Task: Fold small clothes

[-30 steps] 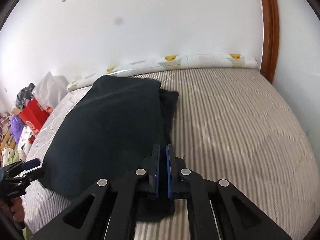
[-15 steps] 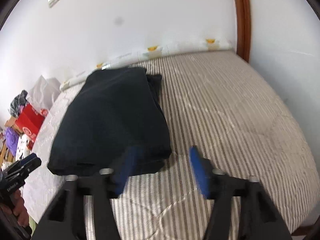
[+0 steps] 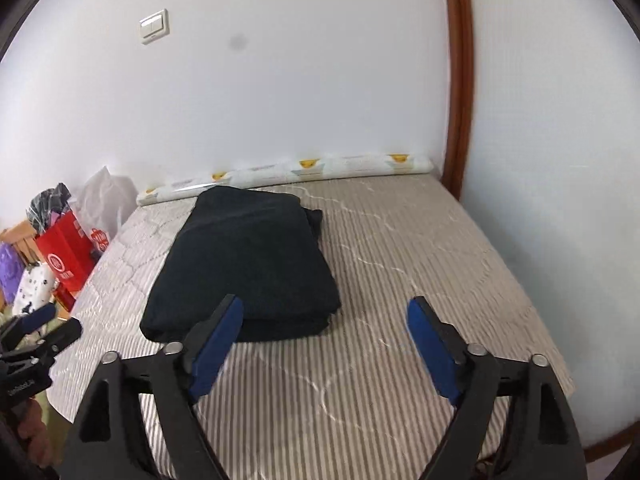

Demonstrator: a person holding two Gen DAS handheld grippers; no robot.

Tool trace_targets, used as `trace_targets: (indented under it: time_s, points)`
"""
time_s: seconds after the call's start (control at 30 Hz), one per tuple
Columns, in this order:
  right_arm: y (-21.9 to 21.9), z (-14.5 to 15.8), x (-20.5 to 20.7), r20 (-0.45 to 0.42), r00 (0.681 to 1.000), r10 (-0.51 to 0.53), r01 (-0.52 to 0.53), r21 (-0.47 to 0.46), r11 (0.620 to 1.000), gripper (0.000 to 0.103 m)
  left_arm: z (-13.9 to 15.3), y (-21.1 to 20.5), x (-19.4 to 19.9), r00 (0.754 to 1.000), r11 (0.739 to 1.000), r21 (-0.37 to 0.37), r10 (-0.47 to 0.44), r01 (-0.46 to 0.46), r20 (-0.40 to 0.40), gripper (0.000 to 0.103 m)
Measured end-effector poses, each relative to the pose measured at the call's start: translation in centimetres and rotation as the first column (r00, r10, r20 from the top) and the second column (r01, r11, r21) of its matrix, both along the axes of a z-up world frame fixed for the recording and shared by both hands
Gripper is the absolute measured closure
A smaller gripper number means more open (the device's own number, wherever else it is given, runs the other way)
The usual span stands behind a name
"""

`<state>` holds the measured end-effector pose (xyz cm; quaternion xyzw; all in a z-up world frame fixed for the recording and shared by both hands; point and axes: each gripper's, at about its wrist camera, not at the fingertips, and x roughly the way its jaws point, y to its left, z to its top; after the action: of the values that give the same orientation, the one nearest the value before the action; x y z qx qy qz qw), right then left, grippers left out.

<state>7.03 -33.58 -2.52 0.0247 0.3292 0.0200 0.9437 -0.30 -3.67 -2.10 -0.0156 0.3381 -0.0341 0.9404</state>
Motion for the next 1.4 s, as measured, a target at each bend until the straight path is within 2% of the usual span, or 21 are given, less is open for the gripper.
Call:
trace_targets:
  time_s: [0.13, 0.43, 1.4]
  points:
    - [0.0, 0.0, -1.4, 0.008, 1.0, -0.022, 0.022, -0.036, 0.999, 0.0, 0.4, 0.3, -1.2, 1.0, 1.0, -0.013, 0.005, -0.005, 0.003, 0.014]
    - [-0.2, -0.2, -2.8, -0.03, 0.999, -0.037, 0.037, -0.015, 0.999, 0.0, 0.8, 0.4, -2.1, 1.0, 1.0, -0.001, 0.024, -0.024, 0.015, 0.013]
    - [-0.1, 0.3, -3.9, -0.023, 0.998, -0.051, 0.051, -0.013, 0.999, 0.0, 0.9, 1.1, -2.6, 0.999, 0.999, -0.011, 0.042, -0.042, 0.013, 0.013]
